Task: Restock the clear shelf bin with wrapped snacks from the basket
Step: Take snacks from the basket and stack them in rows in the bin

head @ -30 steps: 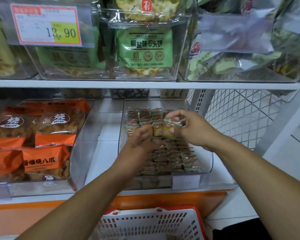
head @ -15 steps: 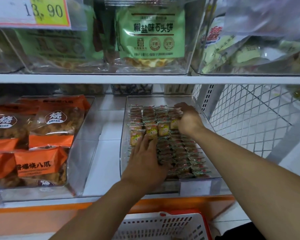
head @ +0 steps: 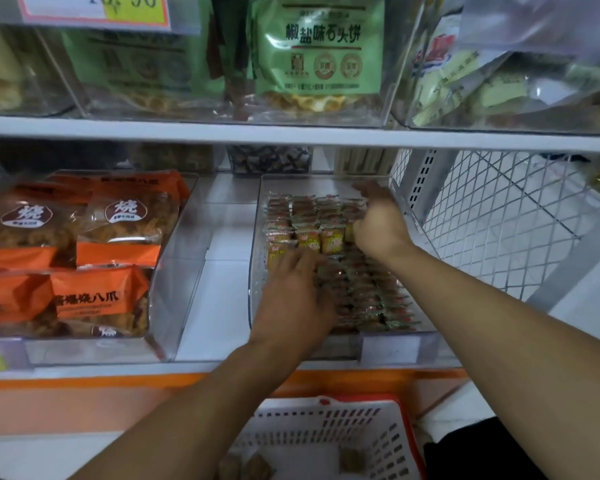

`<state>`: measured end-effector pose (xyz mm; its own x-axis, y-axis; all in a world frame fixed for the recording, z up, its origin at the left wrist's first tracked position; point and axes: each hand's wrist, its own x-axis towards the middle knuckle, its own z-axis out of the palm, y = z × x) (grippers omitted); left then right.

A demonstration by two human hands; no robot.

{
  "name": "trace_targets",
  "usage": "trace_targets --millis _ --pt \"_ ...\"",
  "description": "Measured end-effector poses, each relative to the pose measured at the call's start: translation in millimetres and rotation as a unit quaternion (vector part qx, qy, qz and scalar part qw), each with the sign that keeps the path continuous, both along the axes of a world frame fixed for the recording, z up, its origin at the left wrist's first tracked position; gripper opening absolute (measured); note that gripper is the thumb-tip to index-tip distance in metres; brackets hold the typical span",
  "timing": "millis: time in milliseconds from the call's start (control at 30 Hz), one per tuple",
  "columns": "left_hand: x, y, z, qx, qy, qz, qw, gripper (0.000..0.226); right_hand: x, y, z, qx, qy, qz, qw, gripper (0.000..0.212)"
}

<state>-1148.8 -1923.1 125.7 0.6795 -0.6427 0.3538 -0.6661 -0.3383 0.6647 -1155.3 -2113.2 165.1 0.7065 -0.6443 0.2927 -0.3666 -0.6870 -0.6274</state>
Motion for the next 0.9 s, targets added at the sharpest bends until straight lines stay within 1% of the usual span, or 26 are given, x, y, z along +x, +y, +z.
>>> trace_targets --millis 67,100,133,167,200,233,267,300,333,367,400,433,467,500,533,567,600,633,667,700,733,767,833,900 --pt "-8 12 5 -0.071 -0.057 0.005 0.996 0.027 -13 24 13 -0.050 -0.121 0.011 0.991 0.047" --pt "-13 21 4 -0.103 -0.087 -0.003 0.991 0.021 -21 38 19 -0.093 -0.179 0.035 0.979 0.043" --pt "-19 31 1 -0.128 -0.112 -0.018 0.985 0.018 -30 54 23 -0.138 -0.234 0.081 0.959 0.038" --pt "-26 43 -5 -0.134 -0.126 -0.041 0.982 0.015 -40 69 24 -0.175 -0.281 0.140 0.933 0.033" --pt "-34 56 -13 -0.119 -0.131 -0.068 0.982 0.012 -52 85 21 -0.199 -0.307 0.203 0.908 0.028" --pt "-41 70 -24 -0.082 -0.129 -0.097 0.983 0.011 -64 101 14 -0.212 -0.315 0.266 0.886 0.025" --pt "-48 82 -38 -0.020 -0.128 -0.122 0.984 0.012 -77 117 3 -0.218 -0.305 0.326 0.868 0.024" --pt "-54 95 -54 0.078 -0.126 -0.143 0.979 0.015 -88 129 -12 -0.224 -0.283 0.380 0.851 0.025" --pt "-59 108 -72 0.212 -0.115 -0.159 0.957 0.018 -99 139 -29 -0.234 -0.250 0.427 0.837 0.027" --pt "-64 122 -95 0.348 -0.087 -0.164 0.919 0.026 -108 146 -49 -0.249 -0.209 0.462 0.825 0.029" --pt "-68 138 -120 0.454 -0.044 -0.170 0.874 0.035 -116 150 -69 -0.264 -0.156 0.488 0.817 0.029" --pt "-71 154 -145 0.522 0.014 -0.182 0.833 0.045 -121 151 -90 -0.270 -0.088 0.498 0.819 0.027" --pt "-73 169 -168 0.554 0.064 -0.189 0.808 0.054 -124 150 -113 -0.265 -0.002 0.489 0.831 0.025" --pt "-73 184 -187 0.570 0.102 -0.188 0.794 0.059 -127 147 -138 -0.248 0.104 0.461 0.845 0.025" --pt "-72 197 -205 0.578 0.129 -0.181 0.786 0.059 -131 144 -166 -0.218 0.220 0.422 0.852 0.030" --pt "-70 209 -221 0.582 0.144 -0.168 0.783 0.055 -138 141 -197 -0.151 0.329 0.373 0.854 0.036" --pt "-68 218 -234 0.584 0.156 -0.151 0.782 0.053 -146 141 -226 -0.050 0.416 0.309 0.854 0.042" --pt "-67 225 -246 0.583 0.167 -0.130 0.785 0.056 -155 141 -252 0.051 0.467 0.245 0.848 0.048" --pt "-66 230 -257 0.576 0.179 -0.111 0.790 0.064 -164 140 -275 0.124 0.485 0.189 0.845 0.062" --pt "-67 234 -268 0.570 0.187 -0.098 0.794 0.075 -171 140 -296 0.163 0.487 0.143 0.846 0.083" --pt "-68 236 -278 0.567 0.183 -0.093 0.798 0.084 -177 140 -312 0.177 0.487 0.109 0.848 0.102" --pt "-71 238 -289 0.569 0.168 -0.097 0.799 0.091 -180 140 -327 0.171 0.487 0.086 0.852 0.115" --pt "-78 244 -308 0.574 0.136 -0.110 0.800 0.098 -187 139 -354 0.147 0.497 0.072 0.852 0.123" --pt "-85 251 -321 0.579 0.121 -0.093 0.801 0.099 -191 142 -372 0.132 0.505 0.076 0.850 0.118"
